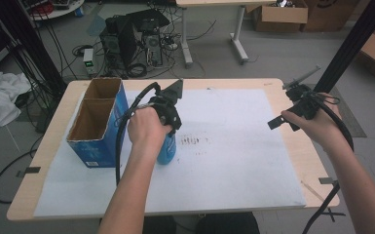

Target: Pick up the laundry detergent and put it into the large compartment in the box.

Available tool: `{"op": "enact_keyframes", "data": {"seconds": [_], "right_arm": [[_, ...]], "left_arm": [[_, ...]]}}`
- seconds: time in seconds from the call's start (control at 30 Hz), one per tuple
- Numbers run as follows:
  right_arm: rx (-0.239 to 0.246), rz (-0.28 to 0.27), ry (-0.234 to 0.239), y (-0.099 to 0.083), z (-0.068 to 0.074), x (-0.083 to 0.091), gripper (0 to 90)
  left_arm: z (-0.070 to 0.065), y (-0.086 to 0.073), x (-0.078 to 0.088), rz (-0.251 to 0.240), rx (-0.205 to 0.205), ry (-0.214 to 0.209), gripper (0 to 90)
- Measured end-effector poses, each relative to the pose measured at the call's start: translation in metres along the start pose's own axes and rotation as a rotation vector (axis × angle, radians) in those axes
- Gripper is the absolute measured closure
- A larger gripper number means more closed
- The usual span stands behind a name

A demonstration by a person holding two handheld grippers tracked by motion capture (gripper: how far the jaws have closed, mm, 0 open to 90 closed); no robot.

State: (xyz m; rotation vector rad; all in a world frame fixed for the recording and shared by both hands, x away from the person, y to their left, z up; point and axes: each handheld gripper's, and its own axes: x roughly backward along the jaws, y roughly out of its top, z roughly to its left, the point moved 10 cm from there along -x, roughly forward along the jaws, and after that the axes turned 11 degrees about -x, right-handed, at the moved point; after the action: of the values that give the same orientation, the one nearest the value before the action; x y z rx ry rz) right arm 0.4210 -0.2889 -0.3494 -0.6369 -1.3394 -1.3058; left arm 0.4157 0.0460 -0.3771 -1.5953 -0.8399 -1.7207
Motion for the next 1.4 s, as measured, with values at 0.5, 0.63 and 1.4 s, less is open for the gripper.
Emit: {"op": "enact_keyframes", "data": {"seconds": [0.5,0.63,1.4], "right_arm": [[0.006,-0.003,0.000,0.003,0.003,0.000,25.1],[0.003,-0.007,0.001,0.005,0.003,0.001,25.2],[-0.012,-0.008,-0.009,0.009,0.003,0.005,25.2]], "left_arm": [[0.027,-0.008,0.080,-0.061,0.032,0.027,37.8],[0.042,-0.017,0.109,-0.088,0.066,0.057,37.8],[0.135,-0.086,0.184,-0.112,0.284,0.136,38.0]]}}
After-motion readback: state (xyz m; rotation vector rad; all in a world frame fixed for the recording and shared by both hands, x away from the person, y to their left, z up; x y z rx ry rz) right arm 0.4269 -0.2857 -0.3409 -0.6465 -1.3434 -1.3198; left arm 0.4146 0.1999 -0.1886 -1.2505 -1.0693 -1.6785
